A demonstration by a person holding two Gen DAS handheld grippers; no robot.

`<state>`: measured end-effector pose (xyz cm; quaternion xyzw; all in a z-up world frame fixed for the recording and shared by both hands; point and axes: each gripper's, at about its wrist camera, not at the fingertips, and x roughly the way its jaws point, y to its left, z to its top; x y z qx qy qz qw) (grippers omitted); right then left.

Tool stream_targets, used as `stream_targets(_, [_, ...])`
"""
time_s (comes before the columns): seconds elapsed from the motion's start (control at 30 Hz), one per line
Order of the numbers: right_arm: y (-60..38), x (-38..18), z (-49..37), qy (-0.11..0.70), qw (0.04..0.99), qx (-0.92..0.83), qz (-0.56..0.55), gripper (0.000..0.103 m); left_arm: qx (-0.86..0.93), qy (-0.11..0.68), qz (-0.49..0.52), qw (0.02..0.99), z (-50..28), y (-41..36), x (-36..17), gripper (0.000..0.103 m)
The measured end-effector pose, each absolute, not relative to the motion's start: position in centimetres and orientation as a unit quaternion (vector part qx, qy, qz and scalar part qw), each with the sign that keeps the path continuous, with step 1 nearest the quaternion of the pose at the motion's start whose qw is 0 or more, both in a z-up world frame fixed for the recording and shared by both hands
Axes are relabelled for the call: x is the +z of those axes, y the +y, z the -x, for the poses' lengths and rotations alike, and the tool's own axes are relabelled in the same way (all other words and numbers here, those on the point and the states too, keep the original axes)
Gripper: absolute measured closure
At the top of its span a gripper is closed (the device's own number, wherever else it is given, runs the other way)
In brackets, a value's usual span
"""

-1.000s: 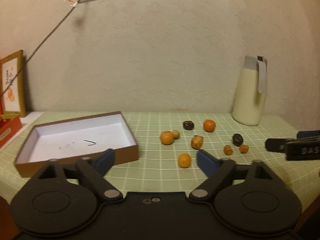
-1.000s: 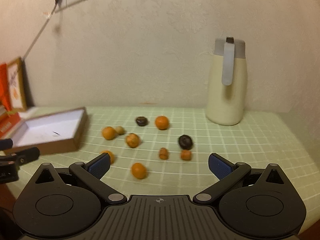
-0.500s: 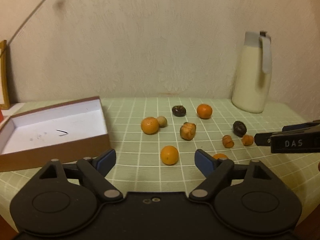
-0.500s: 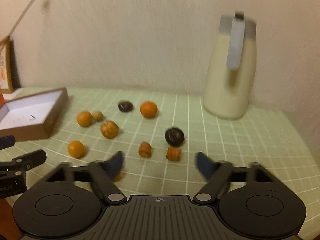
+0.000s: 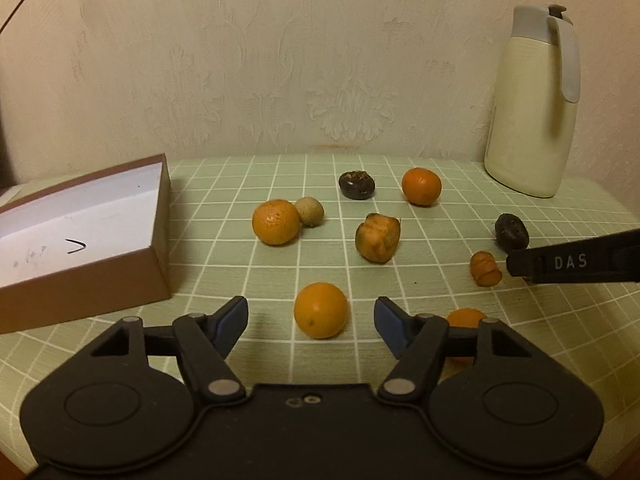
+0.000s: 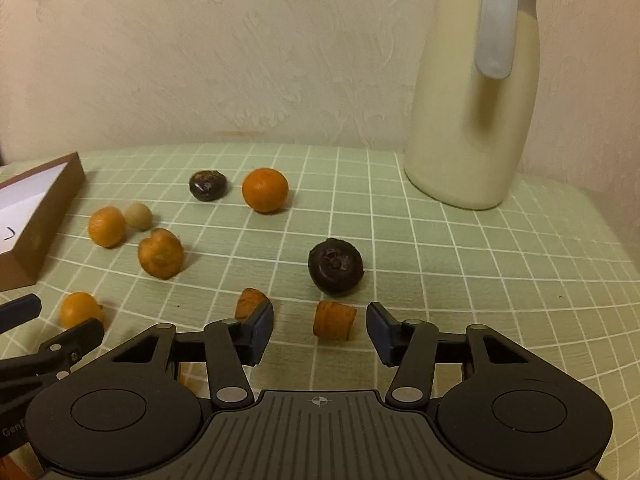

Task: Organize fruits
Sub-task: 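Grasp the orange with the left tool while the right tool grasps a brown dried fruit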

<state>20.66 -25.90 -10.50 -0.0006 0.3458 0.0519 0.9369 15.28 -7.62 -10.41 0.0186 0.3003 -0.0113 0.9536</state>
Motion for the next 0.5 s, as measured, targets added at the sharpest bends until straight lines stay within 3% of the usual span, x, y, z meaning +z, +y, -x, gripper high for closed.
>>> stream_targets(0.27, [-25.9, -11.5, -22.0, 0.37, 0.928, 0.042, -0.002, 0.065, -0.01, 0.312, -0.02, 0.95, -16.4, -7.9, -11.0, 0.055])
stream_targets(0.33, [-26.0, -11.7, -22.1, 0.373, 0.927, 0.042, -0.002, 0.073, -0.011, 0.315, -0.019, 0.949, -16.6, -7.8, -11.2, 0.065])
stream_targets(0.4, [-25.9, -11.6, -22.2, 0.374, 0.927, 0.043, -0.004, 0.081, -0.021, 0.317, -0.015, 0.948, -16.7, -7.7, -11.3, 0.082])
stream_targets(0.5, [-25.9, -11.7, -22.2, 0.373, 0.927, 0.042, -0.004, 0.081, -0.024, 0.316, -0.024, 0.948, -16.8, -7.9, -11.2, 0.082])
